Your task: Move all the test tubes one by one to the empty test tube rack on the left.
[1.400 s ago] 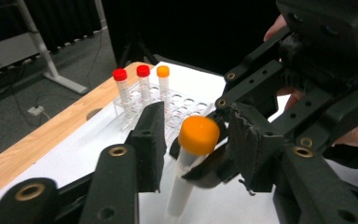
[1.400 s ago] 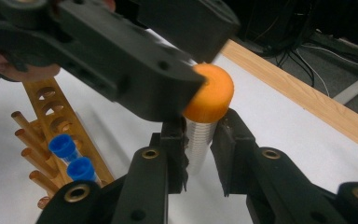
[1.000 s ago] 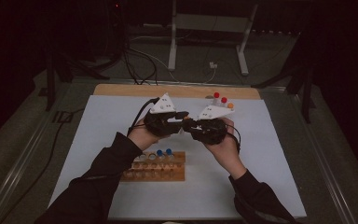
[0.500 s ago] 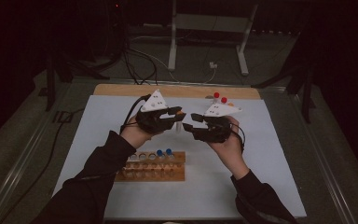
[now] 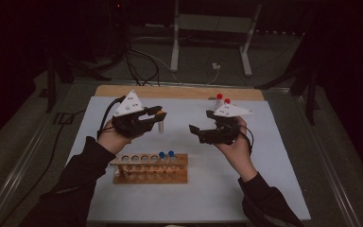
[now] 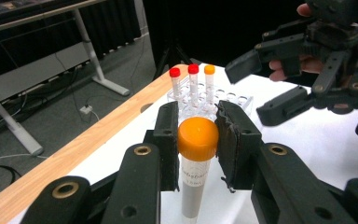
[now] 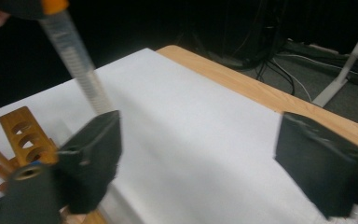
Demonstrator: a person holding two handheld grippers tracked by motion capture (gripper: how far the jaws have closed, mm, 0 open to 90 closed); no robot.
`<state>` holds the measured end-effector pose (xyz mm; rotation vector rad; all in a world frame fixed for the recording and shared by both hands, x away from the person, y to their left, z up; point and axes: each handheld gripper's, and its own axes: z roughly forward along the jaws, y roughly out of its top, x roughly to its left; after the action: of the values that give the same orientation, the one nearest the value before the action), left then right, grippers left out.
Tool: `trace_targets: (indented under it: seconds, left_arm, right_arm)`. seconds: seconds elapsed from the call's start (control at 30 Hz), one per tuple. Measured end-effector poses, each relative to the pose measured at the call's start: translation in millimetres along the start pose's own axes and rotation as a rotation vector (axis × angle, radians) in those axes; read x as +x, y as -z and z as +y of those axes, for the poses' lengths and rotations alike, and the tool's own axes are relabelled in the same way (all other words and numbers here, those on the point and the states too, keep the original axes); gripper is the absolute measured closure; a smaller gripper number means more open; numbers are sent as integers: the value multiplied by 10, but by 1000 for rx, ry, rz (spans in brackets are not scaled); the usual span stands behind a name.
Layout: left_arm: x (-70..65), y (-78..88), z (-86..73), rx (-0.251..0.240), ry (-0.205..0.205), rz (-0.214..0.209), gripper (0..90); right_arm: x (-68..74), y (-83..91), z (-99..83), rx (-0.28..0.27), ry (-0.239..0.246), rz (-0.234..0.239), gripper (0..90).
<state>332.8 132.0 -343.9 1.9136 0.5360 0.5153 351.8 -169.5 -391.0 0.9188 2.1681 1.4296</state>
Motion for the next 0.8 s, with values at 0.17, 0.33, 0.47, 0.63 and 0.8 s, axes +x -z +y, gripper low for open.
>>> trace_targets:
  seconds: [0.17,0.33,0.47,0.63,0.8]
  left_arm:
    - [-22,152,-76,0,7,7,719]
    - [-52,261,-142,-4,28,-17,719]
    - [-105,306,-218,2,29,-26,719]
    - [-178,325,-323,12,34,-51,719]
    - [-220,273,-473,19,67,-82,719]
  right_arm:
    - [-35,6,-18,-6,-20,2,0]
    - [-75,19,-35,-9,-43,12,0]
    - [-90,31,-45,3,-33,-3,0]
    - [-138,50,-87,15,-43,-15,0]
    - [-185,75,-118,17,-54,-21,0]
